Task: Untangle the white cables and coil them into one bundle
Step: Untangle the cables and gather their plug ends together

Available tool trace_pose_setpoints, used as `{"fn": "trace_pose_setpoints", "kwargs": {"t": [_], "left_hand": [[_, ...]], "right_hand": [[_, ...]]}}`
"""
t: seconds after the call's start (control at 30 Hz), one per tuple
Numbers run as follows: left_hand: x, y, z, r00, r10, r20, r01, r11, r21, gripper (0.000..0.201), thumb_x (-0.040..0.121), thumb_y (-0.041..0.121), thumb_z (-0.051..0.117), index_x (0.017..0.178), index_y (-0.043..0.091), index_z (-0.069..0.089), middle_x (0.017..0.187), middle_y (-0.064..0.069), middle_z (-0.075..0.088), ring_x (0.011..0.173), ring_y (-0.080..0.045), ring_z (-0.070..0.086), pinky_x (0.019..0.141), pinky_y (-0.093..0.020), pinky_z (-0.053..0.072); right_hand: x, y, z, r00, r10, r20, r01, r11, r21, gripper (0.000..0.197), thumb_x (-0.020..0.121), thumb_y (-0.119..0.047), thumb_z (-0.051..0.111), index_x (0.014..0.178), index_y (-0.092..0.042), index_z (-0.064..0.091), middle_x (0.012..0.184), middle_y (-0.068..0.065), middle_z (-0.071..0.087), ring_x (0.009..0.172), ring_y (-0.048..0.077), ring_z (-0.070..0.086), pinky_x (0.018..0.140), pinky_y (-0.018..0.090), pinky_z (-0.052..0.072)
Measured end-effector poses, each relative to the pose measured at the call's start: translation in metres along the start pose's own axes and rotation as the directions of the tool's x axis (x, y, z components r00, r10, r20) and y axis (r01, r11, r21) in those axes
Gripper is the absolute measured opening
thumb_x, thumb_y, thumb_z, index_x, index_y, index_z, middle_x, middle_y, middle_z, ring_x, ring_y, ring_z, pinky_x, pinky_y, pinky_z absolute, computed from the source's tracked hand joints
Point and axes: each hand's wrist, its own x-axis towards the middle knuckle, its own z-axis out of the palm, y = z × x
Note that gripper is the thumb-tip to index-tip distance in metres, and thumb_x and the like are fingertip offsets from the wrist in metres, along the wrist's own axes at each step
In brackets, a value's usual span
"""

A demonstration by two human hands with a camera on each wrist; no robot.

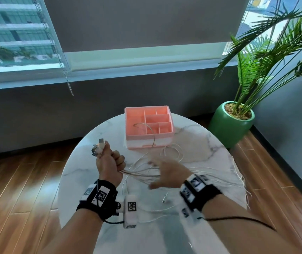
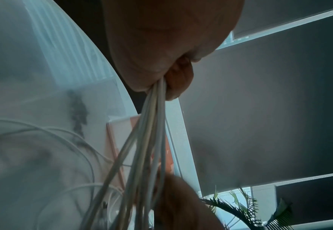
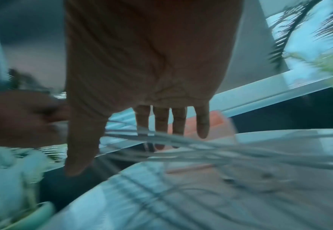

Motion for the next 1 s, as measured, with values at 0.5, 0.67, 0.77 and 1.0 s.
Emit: {"fn": "trace_pose_setpoints", "kwargs": {"t": [0.5, 0.67, 0.77, 1.0], "left_hand": [[0.011, -0.021, -0.054, 0.986, 0.163, -0.035, -0.155, 0.975, 0.161, 0.047, 0.103, 0.031, 0.053, 0.060, 0.027, 0.034, 0.047, 0.007, 0.027, 0.037, -0.009, 0.021, 0.041, -0.015, 0.019], [0.011, -0.028, -0.058, 0.987, 0.160, 0.009, -0.157, 0.959, 0.235, 0.055, 0.103, 0.028, 0.054, 0.049, 0.026, 0.042, 0.044, 0.008, 0.029, 0.035, -0.008, 0.023, 0.040, -0.017, 0.023], [0.013, -0.032, -0.059, 0.989, 0.142, -0.047, -0.127, 0.963, 0.237, 0.047, 0.102, 0.029, 0.056, 0.060, 0.020, 0.036, 0.046, 0.003, 0.030, 0.036, -0.012, 0.027, 0.040, -0.023, 0.030], [0.011, -0.035, -0.053, 0.999, 0.046, -0.023, -0.038, 0.961, 0.274, 0.051, 0.101, 0.035, 0.056, 0.061, 0.022, 0.027, 0.046, 0.006, 0.026, 0.036, -0.009, 0.021, 0.039, -0.015, 0.017]], "right_hand": [[-0.029, 0.083, 0.037, 0.965, 0.209, -0.160, -0.254, 0.901, -0.352, 0.038, 0.093, -0.050, 0.047, 0.102, -0.019, 0.067, 0.101, 0.006, 0.071, 0.095, 0.033, 0.067, 0.075, 0.034, 0.050], [-0.060, 0.150, 0.016, 0.888, 0.397, -0.233, -0.453, 0.846, -0.282, 0.026, 0.092, -0.041, 0.048, 0.091, -0.019, 0.062, 0.095, 0.004, 0.071, 0.090, 0.032, 0.066, 0.068, 0.033, 0.045], [-0.078, 0.175, 0.014, 0.838, 0.463, -0.289, -0.526, 0.827, -0.200, 0.025, 0.091, -0.044, 0.049, 0.081, -0.022, 0.058, 0.092, 0.003, 0.071, 0.090, 0.032, 0.067, 0.068, 0.034, 0.046], [-0.098, 0.184, 0.066, 0.834, 0.534, -0.136, -0.550, 0.823, -0.144, 0.030, 0.095, -0.044, 0.050, 0.095, -0.019, 0.066, 0.102, 0.008, 0.070, 0.099, 0.032, 0.067, 0.074, 0.035, 0.047]]}}
